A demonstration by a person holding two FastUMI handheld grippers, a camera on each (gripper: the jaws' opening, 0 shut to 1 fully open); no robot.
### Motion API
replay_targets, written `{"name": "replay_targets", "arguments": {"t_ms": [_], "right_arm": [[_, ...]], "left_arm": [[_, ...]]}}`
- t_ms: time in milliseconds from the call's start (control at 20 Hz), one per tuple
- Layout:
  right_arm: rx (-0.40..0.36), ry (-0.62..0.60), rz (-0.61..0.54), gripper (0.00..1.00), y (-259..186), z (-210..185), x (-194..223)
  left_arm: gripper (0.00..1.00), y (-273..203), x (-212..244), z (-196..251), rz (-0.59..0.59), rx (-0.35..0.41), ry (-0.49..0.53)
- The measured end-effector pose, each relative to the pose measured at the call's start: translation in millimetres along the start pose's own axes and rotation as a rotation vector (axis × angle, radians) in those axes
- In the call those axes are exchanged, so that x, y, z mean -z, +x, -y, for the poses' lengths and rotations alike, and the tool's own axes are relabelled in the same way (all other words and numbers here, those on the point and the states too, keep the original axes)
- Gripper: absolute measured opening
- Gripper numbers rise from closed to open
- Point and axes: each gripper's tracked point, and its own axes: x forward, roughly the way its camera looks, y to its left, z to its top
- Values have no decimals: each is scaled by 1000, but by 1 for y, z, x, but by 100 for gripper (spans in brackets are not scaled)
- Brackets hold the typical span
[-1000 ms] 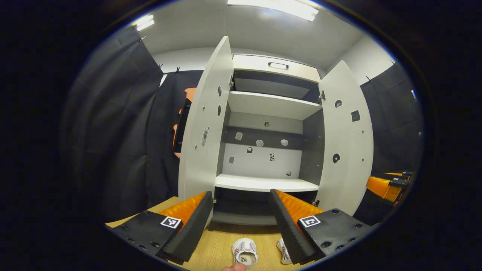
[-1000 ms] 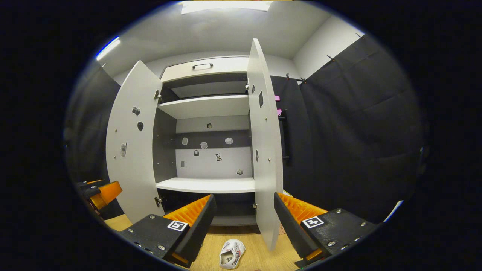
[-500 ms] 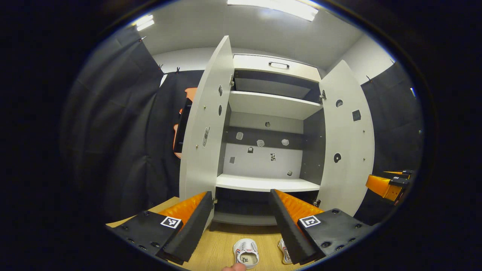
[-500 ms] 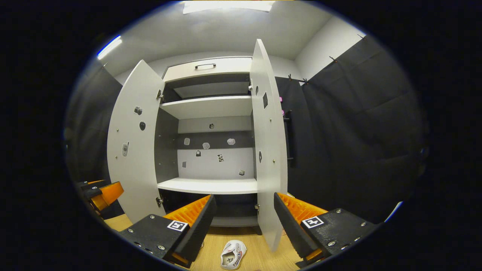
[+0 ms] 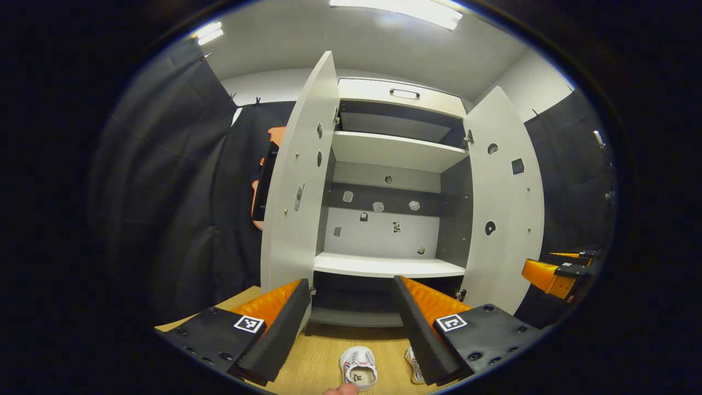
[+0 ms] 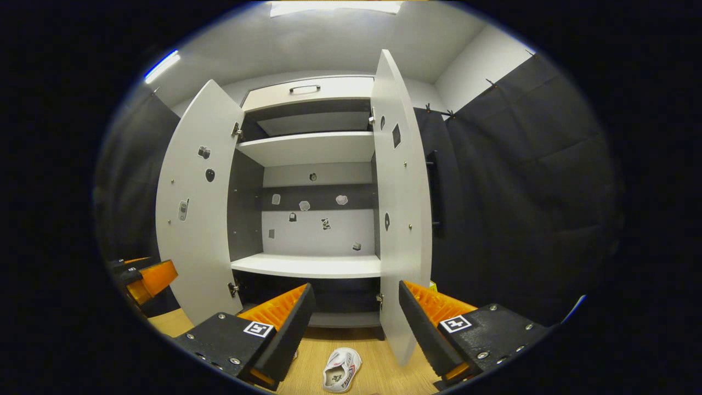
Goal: Grab one shoe with the right hand and put it into the shoe cabinet, grab the other shoe with the left hand and put it into the shoe cabinet; then close the right door with the right hand and the left door with the left hand.
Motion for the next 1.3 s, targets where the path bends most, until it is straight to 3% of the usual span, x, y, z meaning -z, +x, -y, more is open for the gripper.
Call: {"name": "replay_targets", "arguments": {"t_ms": [350, 950, 1300], "right_arm": [[-17, -103, -120, 95, 33, -13, 78], [-38, -209, -526, 93, 56, -7, 298], [-9, -263, -657, 94, 64, 10, 363]], "left_arm": [[98, -4, -1, -5, 0, -13, -1], [98, -11, 5, -20, -16, -55, -21], [98, -11, 9, -22, -30, -57, -28]]}}
